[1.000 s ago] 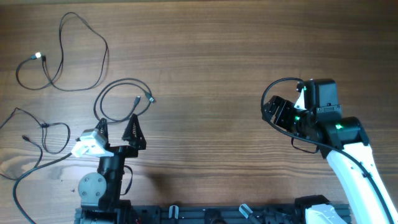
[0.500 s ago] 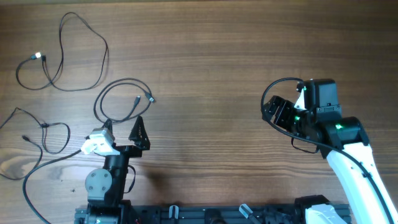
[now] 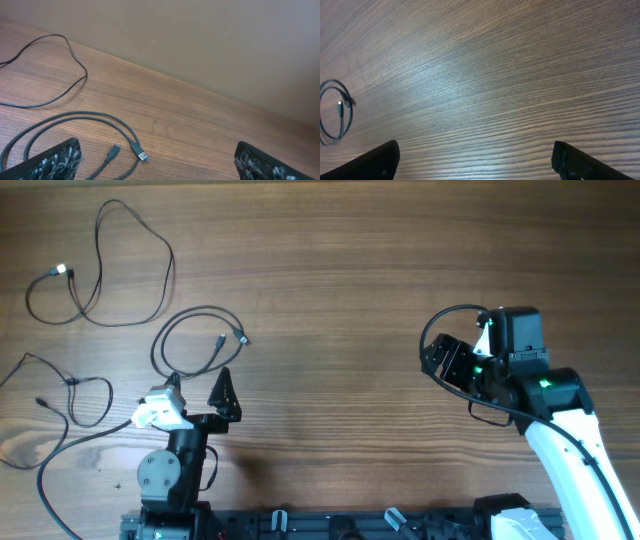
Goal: Untangle cables
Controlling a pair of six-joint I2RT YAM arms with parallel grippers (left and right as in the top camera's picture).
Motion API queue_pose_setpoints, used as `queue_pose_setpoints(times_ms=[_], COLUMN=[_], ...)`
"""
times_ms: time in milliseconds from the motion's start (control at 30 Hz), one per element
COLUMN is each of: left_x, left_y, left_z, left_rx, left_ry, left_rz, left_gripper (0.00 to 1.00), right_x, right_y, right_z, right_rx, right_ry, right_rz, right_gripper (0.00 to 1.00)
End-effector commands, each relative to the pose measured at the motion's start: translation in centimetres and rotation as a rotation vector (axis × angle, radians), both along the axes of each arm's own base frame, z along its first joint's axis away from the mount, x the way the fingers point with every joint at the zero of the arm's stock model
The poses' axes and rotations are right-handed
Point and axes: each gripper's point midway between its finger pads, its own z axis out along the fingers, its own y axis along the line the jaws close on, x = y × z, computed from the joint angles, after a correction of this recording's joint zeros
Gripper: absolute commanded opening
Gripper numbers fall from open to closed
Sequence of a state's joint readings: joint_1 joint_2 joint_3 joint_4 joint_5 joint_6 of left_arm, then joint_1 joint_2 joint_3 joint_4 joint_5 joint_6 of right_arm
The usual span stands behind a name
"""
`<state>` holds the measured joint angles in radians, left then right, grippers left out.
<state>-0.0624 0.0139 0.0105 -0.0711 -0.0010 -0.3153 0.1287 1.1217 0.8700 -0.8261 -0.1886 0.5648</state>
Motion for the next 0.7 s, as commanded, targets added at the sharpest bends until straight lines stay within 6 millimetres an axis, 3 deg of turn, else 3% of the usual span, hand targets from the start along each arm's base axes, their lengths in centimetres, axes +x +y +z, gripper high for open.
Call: queue_pose_setpoints(times_ms=[0,200,333,667], left_x=[0.0,0.0,-0.1,-0.1], left_y=[-0.1,0.3,-0.8,-0.8], left_z=[-0.2,-0.1,-0.2,-0.1], left_rx=[0.019,0.034,0.205,0.206], left_ry=[0.001,-0.002,-0.016,-0.019], left_rz=[-0.007,0.013,-0.067,-0.062], left_gripper=[1.00,1.00,1.00,1.00], right_x=[-0.1,-0.1,-0.1,-0.1], right_y=[-0.3,-0.3,-0.3,-0.3], right_z=[-0.4,-0.4,-0.4,-0.4], right_rx=[-0.010,-0.010,-0.009,-0.010], right_ry=[0.009,0.009,0.009,0.009], right_rz=[-0.019,-0.019,-0.020,-0.020], right_gripper=[1.00,1.00,1.00,1.00])
